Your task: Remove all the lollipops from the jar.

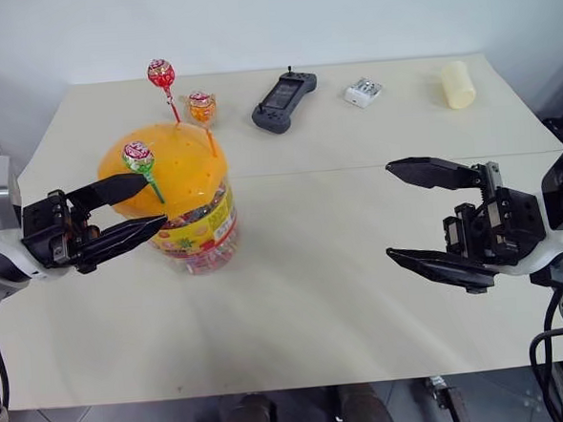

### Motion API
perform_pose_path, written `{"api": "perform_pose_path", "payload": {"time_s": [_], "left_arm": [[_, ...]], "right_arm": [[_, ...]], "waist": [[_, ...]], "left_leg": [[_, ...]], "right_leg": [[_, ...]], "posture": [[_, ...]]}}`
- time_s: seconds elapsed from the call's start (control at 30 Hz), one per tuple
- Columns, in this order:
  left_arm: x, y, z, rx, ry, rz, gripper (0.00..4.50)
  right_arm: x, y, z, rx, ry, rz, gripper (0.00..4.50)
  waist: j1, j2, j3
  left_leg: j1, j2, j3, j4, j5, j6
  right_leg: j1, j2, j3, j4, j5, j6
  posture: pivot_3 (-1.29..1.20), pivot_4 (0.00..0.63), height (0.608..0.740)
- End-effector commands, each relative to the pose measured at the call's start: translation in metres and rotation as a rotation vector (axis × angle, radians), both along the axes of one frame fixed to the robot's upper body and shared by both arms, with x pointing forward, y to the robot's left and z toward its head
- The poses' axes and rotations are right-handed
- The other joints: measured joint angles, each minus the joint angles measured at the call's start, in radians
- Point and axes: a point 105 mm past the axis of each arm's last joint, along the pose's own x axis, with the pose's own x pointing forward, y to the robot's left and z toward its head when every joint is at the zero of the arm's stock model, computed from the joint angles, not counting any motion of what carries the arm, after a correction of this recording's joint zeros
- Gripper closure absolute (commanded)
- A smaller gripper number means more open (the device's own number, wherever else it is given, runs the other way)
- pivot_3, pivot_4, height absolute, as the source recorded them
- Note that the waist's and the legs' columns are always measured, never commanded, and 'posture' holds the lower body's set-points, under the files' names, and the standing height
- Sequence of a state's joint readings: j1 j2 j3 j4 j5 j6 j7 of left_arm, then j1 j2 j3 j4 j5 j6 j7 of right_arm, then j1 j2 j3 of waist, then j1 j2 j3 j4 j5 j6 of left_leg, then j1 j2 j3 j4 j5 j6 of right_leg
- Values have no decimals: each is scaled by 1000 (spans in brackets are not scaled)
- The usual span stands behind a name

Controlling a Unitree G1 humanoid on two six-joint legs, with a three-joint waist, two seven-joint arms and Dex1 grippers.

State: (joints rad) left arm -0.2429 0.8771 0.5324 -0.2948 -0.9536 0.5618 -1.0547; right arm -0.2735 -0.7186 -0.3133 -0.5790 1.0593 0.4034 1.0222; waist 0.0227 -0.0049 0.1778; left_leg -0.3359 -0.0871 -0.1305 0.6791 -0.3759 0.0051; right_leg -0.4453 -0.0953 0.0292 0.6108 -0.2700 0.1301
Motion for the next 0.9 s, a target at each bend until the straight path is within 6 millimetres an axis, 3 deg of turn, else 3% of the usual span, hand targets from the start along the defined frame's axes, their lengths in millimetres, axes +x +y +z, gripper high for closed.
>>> {"api": "perform_pose_path", "payload": {"time_s": [0.03, 0.23, 0.37, 0.53, 0.7, 0.8, 0.9], "left_arm": [[4, 3, 6, -13, -36, 20, 2568], [9, 1, 10, -41, -49, 6, 4463], [10, 3, 20, -93, -72, 5, 4486], [0, 21, 48, -306, -58, -16, 4486], [-12, 88, 47, -428, 27, 231, 4486], [-23, 129, 16, -375, 130, 447, 4486], [-45, 169, -36, -283, 295, 686, 4486]], "right_arm": [[-4, 2, 4, -4, -25, 9, 0], [-3, 3, 4, 2, -29, 6, 0], [-3, 3, 4, 4, -33, 10, 0], [0, 6, 4, 11, -31, 32, 0], [1, 10, 3, 14, -31, 85, 0], [3, 14, -2, -46, -59, 123, 0], [3, 18, -14, -125, -72, 188, 0]], "waist": [[0, 0, 0], [1, 0, 0], [1, 0, 0], [-2, 0, 0], [-25, 0, 0], [-33, 0, 0], [-30, 0, 0]], "left_leg": [[0, 0, 0, 0, 0, 0], [0, 0, 0, 0, 0, 0], [0, 0, 0, 0, 0, 0], [0, 0, 0, 1, 0, 0], [0, 1, 2, 0, 0, 0], [0, 2, 3, -1, 0, 0], [1, 1, 4, -2, -1, 1]], "right_leg": [[0, 0, 0, 0, 0, 0], [0, 0, 0, 0, 0, 0], [0, 0, 0, 0, 0, 0], [0, 0, 0, 0, 0, 1], [-2, 1, 2, 1, 0, 1], [-3, 2, 3, 1, 0, 1], [-3, 2, 3, 0, 0, 0]], "posture": [[0, 150, 740], [0, 150, 740], [0, 150, 740], [0, 150, 740], [0, 150, 740], [0, 150, 740], [0, 150, 740]]}}
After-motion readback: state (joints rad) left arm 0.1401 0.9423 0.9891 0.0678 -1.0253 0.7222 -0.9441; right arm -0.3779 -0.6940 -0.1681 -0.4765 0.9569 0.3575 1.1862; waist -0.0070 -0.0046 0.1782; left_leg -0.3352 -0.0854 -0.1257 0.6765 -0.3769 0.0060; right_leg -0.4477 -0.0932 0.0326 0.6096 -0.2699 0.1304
